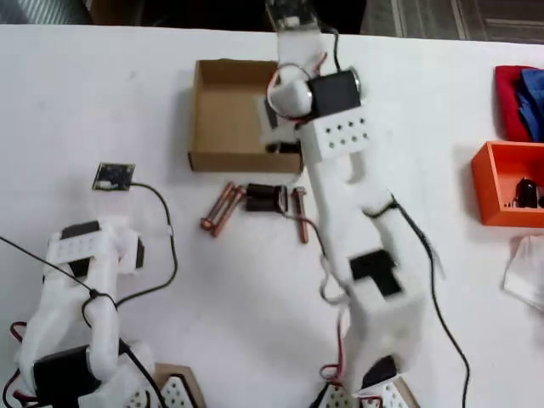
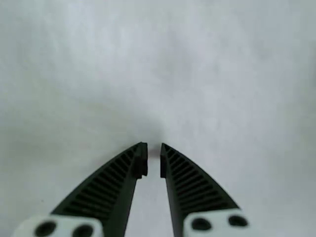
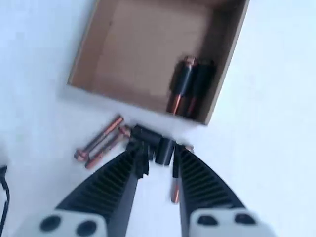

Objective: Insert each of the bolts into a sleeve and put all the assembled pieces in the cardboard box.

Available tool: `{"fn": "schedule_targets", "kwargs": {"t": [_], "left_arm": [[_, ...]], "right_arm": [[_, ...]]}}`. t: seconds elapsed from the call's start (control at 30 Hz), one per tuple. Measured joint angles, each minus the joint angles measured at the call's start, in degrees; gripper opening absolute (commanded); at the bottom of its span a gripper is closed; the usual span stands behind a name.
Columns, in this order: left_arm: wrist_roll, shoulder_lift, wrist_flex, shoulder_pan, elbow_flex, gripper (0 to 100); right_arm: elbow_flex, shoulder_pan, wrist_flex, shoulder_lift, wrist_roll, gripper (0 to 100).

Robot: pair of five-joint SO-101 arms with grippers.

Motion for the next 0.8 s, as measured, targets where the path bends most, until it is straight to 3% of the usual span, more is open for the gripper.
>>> {"fn": "schedule_targets", "kwargs": {"t": [0.13,0.23,0.57,0.8], "left_arm": [[0.0,0.0,0.0,0.0,0.0,8],[0.0,0.0,0.0,0.0,0.0,8],[0.0,0.0,0.0,0.0,0.0,8],[0.0,0.0,0.0,0.0,0.09,8]], "right_arm": [[20.84,-0.88,-4.92,-4.57,1.14,13.5],[29.36,-0.7,-10.46,-4.57,-2.37,15.4],[31.91,-3.34,-21.71,5.45,-5.98,12.7],[31.91,-2.81,-24.18,8.97,-8.09,12.7]]}}
